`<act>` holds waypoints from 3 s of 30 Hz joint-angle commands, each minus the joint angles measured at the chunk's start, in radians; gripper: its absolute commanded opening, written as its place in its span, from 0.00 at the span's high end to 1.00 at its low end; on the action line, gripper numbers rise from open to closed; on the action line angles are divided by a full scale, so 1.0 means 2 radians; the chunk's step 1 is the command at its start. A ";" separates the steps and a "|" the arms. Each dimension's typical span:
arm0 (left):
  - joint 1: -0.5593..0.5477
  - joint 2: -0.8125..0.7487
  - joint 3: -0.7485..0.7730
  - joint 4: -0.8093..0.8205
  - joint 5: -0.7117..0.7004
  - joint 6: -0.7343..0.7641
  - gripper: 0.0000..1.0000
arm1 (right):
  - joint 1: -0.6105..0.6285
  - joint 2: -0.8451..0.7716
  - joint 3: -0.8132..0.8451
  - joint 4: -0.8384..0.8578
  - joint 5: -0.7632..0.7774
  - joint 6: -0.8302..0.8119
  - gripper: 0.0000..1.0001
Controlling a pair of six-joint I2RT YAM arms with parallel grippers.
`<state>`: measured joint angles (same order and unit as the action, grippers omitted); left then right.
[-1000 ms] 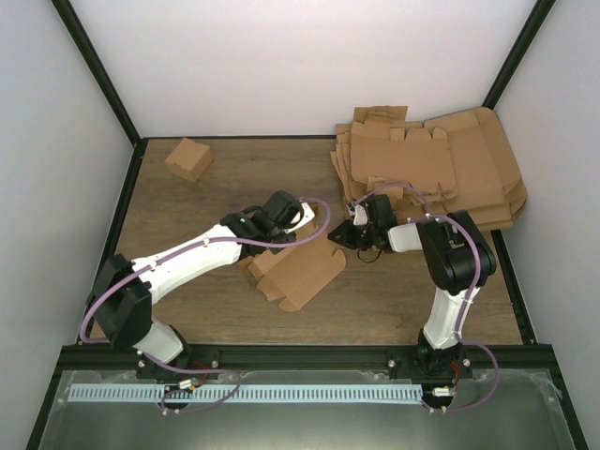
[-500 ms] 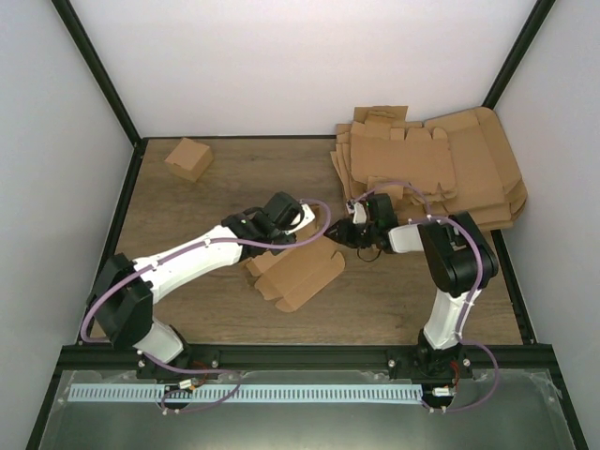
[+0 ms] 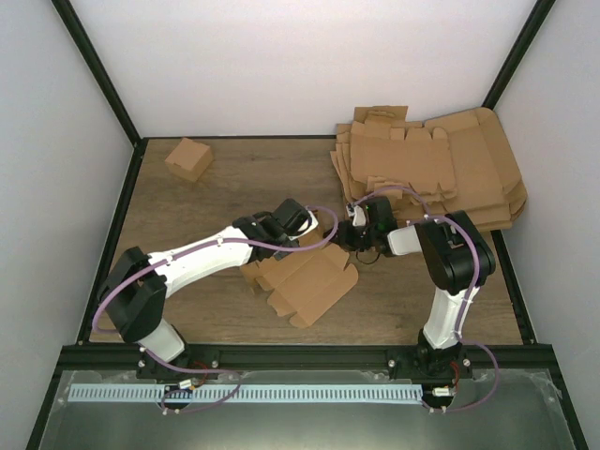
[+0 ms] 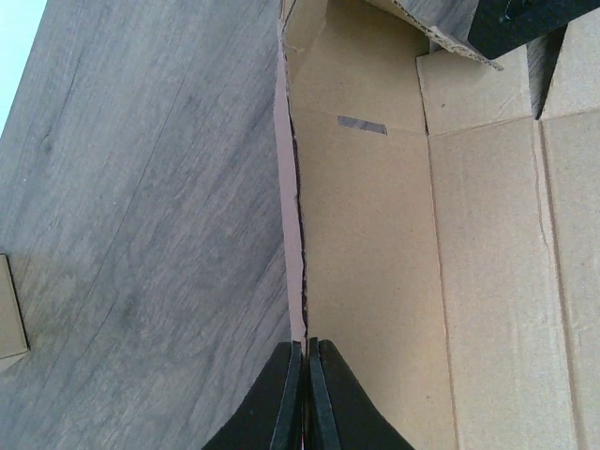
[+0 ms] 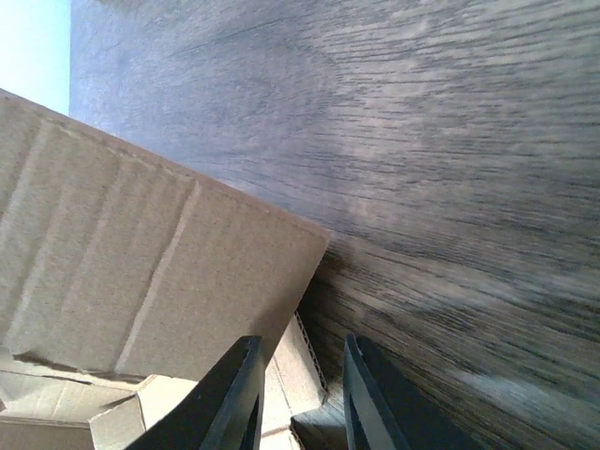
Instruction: Fold the paper box
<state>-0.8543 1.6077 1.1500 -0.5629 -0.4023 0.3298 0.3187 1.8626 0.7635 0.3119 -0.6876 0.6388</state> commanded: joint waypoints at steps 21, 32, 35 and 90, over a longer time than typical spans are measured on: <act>-0.006 0.001 0.019 -0.008 -0.010 -0.007 0.96 | 0.068 -0.046 0.012 -0.033 -0.055 -0.164 0.74; -0.040 0.002 0.005 -0.005 -0.070 -0.004 0.96 | 0.079 -0.102 -0.033 0.001 0.064 -0.127 0.73; -0.063 0.011 -0.002 -0.001 -0.108 -0.009 0.96 | 0.079 -0.102 -0.035 0.005 0.064 -0.126 0.74; -0.144 0.042 -0.020 0.006 -0.288 -0.006 0.96 | 0.078 -0.150 -0.065 0.046 0.200 -0.157 0.59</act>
<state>-1.1240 1.6676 1.1107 -0.5610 -0.9047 0.2966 0.4683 1.5574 0.5919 0.3683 -0.2874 0.3573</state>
